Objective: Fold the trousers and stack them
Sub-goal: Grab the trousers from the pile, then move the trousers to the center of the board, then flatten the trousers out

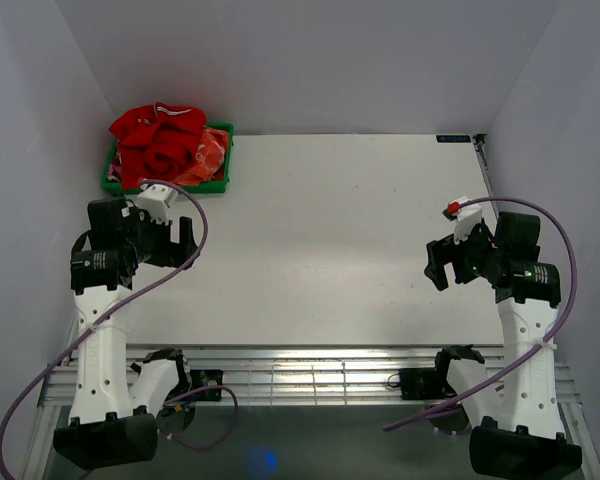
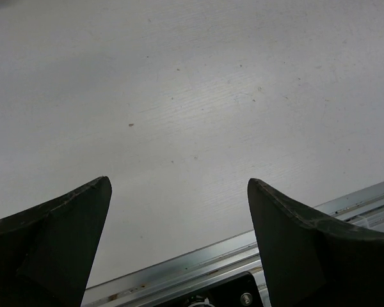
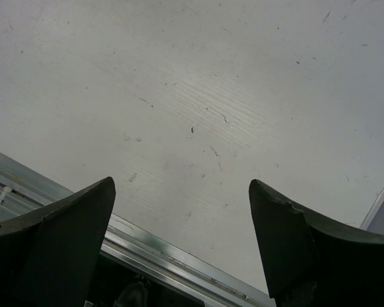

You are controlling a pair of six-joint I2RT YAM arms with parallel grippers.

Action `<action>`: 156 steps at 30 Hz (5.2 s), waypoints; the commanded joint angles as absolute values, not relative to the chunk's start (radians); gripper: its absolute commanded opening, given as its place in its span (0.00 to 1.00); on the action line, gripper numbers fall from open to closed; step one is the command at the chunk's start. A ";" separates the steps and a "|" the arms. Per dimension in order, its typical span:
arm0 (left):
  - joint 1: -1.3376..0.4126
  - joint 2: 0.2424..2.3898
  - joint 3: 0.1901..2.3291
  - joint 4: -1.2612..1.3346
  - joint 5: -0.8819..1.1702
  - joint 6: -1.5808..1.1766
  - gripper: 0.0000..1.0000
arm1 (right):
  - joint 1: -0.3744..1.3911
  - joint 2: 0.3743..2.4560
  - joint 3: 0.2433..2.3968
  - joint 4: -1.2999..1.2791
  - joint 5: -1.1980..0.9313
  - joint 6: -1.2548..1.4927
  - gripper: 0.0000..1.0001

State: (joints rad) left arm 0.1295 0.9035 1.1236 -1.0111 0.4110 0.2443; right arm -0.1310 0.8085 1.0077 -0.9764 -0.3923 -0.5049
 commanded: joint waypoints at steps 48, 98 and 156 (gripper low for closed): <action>0.204 2.124 1.948 -0.531 0.354 0.249 0.94 | -0.133 0.966 0.963 -0.884 -0.480 -0.479 0.90; -0.446 1.557 1.166 -0.301 0.491 0.383 0.00 | -0.140 1.019 1.135 -0.893 -0.471 -0.455 0.90; -1.070 1.362 1.302 -0.438 0.345 0.611 0.00 | -0.051 1.394 1.092 -0.781 -0.759 -0.341 1.00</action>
